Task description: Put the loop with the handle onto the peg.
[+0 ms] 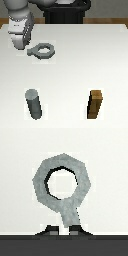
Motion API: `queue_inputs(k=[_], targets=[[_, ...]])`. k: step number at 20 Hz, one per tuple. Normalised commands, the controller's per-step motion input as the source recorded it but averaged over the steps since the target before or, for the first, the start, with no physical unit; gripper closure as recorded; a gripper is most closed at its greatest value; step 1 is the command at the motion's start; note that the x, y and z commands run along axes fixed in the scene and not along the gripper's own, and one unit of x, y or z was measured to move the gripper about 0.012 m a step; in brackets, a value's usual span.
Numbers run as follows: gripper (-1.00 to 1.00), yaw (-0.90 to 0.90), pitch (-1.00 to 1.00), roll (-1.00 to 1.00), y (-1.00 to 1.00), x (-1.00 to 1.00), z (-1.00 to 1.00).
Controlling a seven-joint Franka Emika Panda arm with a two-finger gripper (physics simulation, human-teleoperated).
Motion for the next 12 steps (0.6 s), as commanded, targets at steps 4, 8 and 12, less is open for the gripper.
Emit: queue_inputs(k=[4,8,12], targets=[[-1.00,0.00,0.00,0.00,0.00,0.00,-0.25],[-1.00,0.00,0.00,0.00,0.00,0.00,-0.75],[-1.00,0.00,0.00,0.00,0.00,0.00,-0.25]])
